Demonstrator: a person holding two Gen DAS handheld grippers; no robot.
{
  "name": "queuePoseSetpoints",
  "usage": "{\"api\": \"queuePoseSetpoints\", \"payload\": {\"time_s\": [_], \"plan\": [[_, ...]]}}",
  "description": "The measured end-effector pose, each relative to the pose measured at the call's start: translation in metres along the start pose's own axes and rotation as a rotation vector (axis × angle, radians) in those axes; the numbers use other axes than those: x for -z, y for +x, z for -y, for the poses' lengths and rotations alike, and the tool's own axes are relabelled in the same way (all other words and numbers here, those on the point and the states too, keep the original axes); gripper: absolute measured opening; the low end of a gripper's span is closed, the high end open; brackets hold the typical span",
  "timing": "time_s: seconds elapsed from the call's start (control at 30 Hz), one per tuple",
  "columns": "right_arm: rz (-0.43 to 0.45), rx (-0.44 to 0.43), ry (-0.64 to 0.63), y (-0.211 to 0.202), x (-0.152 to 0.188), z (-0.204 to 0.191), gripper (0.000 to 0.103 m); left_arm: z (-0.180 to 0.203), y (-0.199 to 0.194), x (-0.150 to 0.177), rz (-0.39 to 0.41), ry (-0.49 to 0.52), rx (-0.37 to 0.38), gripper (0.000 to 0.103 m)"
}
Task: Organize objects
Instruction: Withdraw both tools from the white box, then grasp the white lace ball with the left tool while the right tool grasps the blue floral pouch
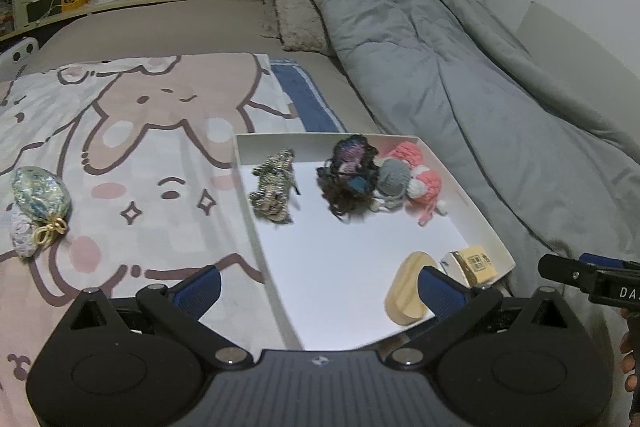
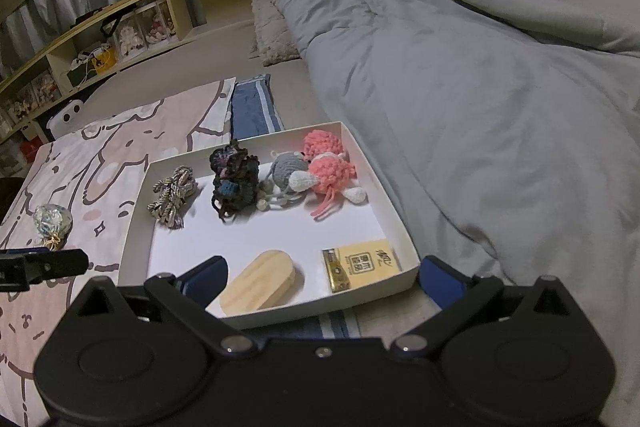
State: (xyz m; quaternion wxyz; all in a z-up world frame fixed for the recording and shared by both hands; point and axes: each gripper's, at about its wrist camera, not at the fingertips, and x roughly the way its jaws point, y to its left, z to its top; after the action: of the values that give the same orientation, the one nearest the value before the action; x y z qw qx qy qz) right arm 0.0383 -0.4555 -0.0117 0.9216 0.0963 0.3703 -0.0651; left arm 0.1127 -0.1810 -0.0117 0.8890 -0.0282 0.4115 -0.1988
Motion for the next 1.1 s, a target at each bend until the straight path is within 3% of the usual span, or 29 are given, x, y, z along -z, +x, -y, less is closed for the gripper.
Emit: {"api": "queuePoseSetpoints", "payload": {"time_s": [0.83,1.1], "plan": [[0.044,-0.179,-0.094,0.048,-0.032,-0.14,0.103,-0.14,-0.045,-0.02,0.093,-0.083,-0.208,0.103],[0.037,-0.237,-0.124,0.064,-0.035,-0.187,0.103,-0.182,-0.055,-0.018,0.112,-0.152,-0.238,0.103]]}}
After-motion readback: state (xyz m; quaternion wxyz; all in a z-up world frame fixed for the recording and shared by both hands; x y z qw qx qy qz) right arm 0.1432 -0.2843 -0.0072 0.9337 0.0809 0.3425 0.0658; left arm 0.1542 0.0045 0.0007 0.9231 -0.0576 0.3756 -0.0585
